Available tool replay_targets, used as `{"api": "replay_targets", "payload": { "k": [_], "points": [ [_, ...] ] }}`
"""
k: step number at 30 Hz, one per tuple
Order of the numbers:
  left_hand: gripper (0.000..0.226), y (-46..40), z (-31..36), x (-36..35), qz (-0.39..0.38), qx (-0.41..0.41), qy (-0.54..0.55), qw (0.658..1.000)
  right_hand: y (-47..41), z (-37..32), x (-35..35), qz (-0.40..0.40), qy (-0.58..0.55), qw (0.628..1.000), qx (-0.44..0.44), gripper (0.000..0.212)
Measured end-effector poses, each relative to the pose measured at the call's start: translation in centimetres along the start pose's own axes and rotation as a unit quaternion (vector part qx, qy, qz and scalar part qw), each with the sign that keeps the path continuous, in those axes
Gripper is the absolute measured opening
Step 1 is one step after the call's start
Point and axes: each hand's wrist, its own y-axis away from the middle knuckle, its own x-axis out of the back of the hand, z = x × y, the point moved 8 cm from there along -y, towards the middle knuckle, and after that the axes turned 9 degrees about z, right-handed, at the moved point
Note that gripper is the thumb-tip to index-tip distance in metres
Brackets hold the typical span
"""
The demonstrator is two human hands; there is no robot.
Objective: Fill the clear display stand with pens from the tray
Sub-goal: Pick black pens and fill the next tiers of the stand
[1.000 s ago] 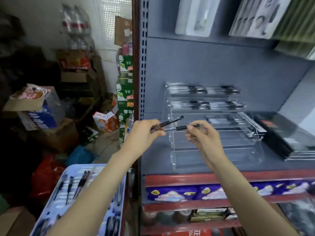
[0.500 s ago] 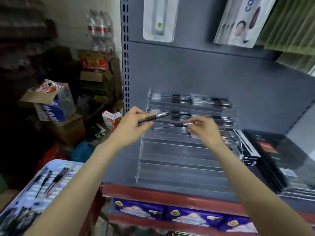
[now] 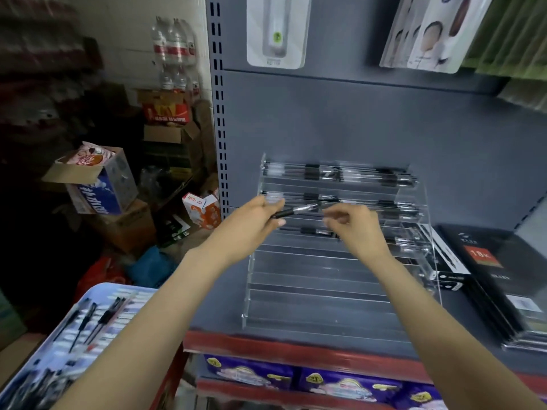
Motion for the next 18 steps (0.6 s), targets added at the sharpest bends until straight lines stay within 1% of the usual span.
{"api": "replay_targets", "payload": {
  "k": [1,3,4,5,6,8,11,13,15,17,18],
  "points": [
    [0.050,-0.2,0.4,-0.3,-0.008,-0.008,-0.011,1.000,0.2,-0.2,0.4,0.000,-0.090,0.996,-0.026,0.014],
    [0.049,-0.8,1.3,-1.0,-0.021,-0.024,-0.038,0.999,0.9,-0.8,0.7,-0.037,-0.264,0.961,-0.067,0.015],
    [0.049,-1.1,1.9,-1.5,-0.030,-0.032,-0.049,0.998,1.1,-1.1,0.9,-0.054,-0.314,0.945,-0.074,0.015],
    [0.049,-1.4,2.5,-2.1,-0.037,-0.041,-0.053,0.997,1.3,-1.2,1.3,-0.060,-0.332,0.939,-0.069,0.014],
    [0.048,-1.7,3.2,-2.5,-0.038,-0.050,-0.045,0.997,1.5,-1.0,1.8,-0.054,-0.329,0.941,-0.059,0.012],
    [0.045,-2.4,4.9,-2.9,-0.017,-0.068,0.016,0.997,1.6,0.3,3.1,-0.016,-0.316,0.947,-0.063,0.011],
    [0.024,-3.1,6.9,-3.5,0.025,-0.065,0.138,0.988,1.9,3.8,5.3,0.041,-0.313,0.943,-0.106,0.012],
    [0.013,-3.7,8.1,-4.7,0.034,-0.075,0.152,0.985,2.3,5.9,6.9,0.068,-0.301,0.943,-0.120,0.010],
    [0.011,-4.4,9.3,-6.2,0.035,-0.076,0.145,0.986,2.7,8.2,8.8,0.113,-0.206,0.965,-0.115,0.010],
    [0.012,-5.2,10.2,-7.8,0.033,-0.071,0.129,0.989,3.0,10.8,11.1,0.164,-0.088,0.975,-0.123,0.024],
    [0.012,-5.5,10.5,-8.6,0.027,-0.066,0.121,0.990,3.1,11.9,11.9,0.176,-0.053,0.974,-0.130,0.034]
  ]
}}
